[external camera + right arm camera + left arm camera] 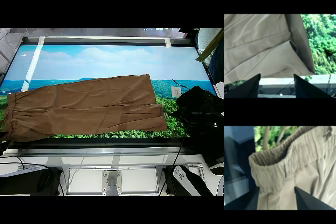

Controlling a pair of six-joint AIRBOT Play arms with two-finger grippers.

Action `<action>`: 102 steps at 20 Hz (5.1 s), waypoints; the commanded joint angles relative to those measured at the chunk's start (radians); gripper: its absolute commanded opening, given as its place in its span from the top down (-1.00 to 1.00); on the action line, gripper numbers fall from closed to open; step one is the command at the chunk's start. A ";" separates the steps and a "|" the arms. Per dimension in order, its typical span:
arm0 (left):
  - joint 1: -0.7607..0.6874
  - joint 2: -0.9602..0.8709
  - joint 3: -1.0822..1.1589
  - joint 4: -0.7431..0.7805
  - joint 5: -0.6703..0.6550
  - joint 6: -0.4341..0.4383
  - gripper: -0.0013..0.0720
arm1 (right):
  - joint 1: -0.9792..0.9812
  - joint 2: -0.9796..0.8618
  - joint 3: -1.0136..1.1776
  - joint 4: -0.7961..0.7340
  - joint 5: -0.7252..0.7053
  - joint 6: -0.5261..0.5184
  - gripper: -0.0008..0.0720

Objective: Fold the clothes and pants, and hang the long-sleeved shirts on hangers.

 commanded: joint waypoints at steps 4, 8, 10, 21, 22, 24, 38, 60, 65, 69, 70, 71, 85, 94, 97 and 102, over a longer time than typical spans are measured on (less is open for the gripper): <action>-0.070 -0.015 0.001 -0.041 0.041 0.045 0.40 | 0.000 0.000 0.000 0.001 0.008 0.015 -0.36; -0.070 -0.009 0.005 -0.041 0.031 0.062 0.92 | 0.000 0.001 0.022 -0.043 0.039 0.014 -0.36; -0.070 -0.003 0.021 -0.041 0.005 0.062 0.92 | 0.000 0.001 0.040 -0.085 0.041 0.014 -0.36; -0.008 0.023 0.076 0.339 -0.151 -0.084 -0.95 | 0.000 0.000 0.043 -0.111 0.002 0.015 -0.36; -0.008 0.010 0.076 0.294 -0.126 -0.080 -0.94 | 0.000 0.000 0.043 -0.106 0.003 0.015 -0.36; -0.010 -0.006 0.076 0.165 -0.058 -0.050 -0.65 | 0.000 0.000 0.043 -0.103 0.014 0.026 -0.36; -0.123 -0.107 0.076 0.010 0.081 0.010 -0.63 | 0.000 0.000 0.043 -0.103 0.046 0.068 -0.36; -0.161 0.034 0.082 -0.019 0.028 0.043 0.92 | 0.142 -0.272 -0.026 -0.010 -0.211 -0.083 -0.36; -0.161 0.034 0.082 -0.018 0.010 0.044 0.92 | 0.211 -0.338 -0.026 0.005 -0.245 -0.126 -0.36; -0.161 0.034 0.083 -0.019 -0.018 0.043 0.92 | 0.212 -0.296 0.025 -0.044 -0.063 -0.136 0.93; -0.161 0.035 0.085 -0.018 -0.033 0.044 0.92 | 0.212 -0.265 0.053 -0.078 0.007 -0.136 0.93; -0.157 0.035 0.095 -0.019 -0.055 0.044 0.92 | 0.212 -0.228 0.081 -0.121 0.074 -0.135 0.93; -0.088 0.097 0.166 0.183 -0.184 0.072 0.92 | -0.012 0.182 -0.037 -0.245 0.219 -0.117 0.93; -0.463 0.130 0.524 0.271 -0.048 -0.132 0.93 | 0.149 -0.056 0.369 -0.040 -0.119 -0.046 0.94; -0.602 0.079 0.634 0.376 0.058 -0.259 0.93 | 0.281 -0.280 0.550 -0.041 -0.209 -0.024 0.94; -0.700 -0.078 0.720 0.476 0.200 -0.440 0.93 | 0.362 -0.633 0.830 -0.043 -0.366 0.069 0.94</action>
